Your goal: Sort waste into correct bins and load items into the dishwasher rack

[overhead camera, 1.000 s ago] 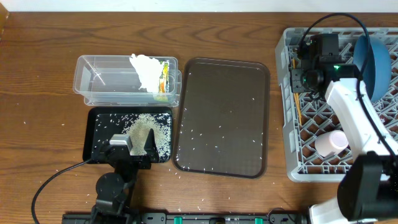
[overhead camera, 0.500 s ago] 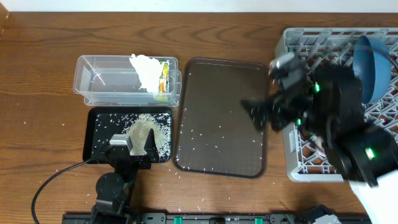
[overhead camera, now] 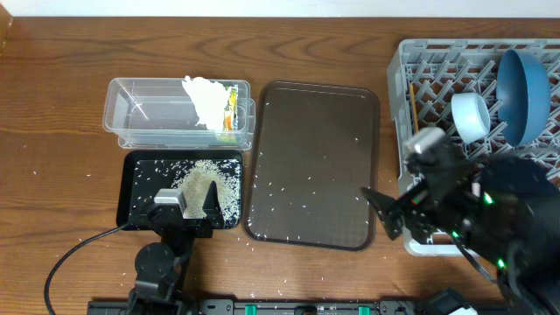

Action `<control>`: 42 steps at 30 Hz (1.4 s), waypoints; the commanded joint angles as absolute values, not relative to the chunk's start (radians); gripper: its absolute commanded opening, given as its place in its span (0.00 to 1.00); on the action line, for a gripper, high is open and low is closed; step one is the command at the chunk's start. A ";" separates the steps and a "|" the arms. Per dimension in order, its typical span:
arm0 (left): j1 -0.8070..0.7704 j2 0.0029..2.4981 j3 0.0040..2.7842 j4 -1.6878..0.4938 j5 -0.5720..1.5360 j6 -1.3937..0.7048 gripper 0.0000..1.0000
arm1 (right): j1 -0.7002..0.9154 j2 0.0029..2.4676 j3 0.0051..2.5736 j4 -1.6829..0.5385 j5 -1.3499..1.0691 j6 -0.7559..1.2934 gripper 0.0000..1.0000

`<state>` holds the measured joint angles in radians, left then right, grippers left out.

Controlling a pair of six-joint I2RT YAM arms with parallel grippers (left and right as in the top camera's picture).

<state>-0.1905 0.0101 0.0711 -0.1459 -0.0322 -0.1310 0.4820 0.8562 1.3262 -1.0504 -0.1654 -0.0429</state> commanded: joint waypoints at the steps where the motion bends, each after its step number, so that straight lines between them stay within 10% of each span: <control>1: -0.186 0.004 0.042 -0.152 -0.034 -0.136 0.95 | 0.472 0.801 1.326 -1.039 -0.026 -0.065 0.99; 13: -0.186 0.004 0.042 -0.152 -0.034 -0.136 0.95 | 0.156 0.508 0.908 -0.673 -0.117 -0.084 0.99; 42: -0.186 0.004 0.042 -0.152 -0.034 -0.136 0.95 | 0.116 0.005 0.006 -0.056 -0.135 -0.084 0.99</control>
<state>-0.1905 0.0105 0.0711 -0.1459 -0.0322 -0.1310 0.1238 0.0143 0.0078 -0.0582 -0.1234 -0.0738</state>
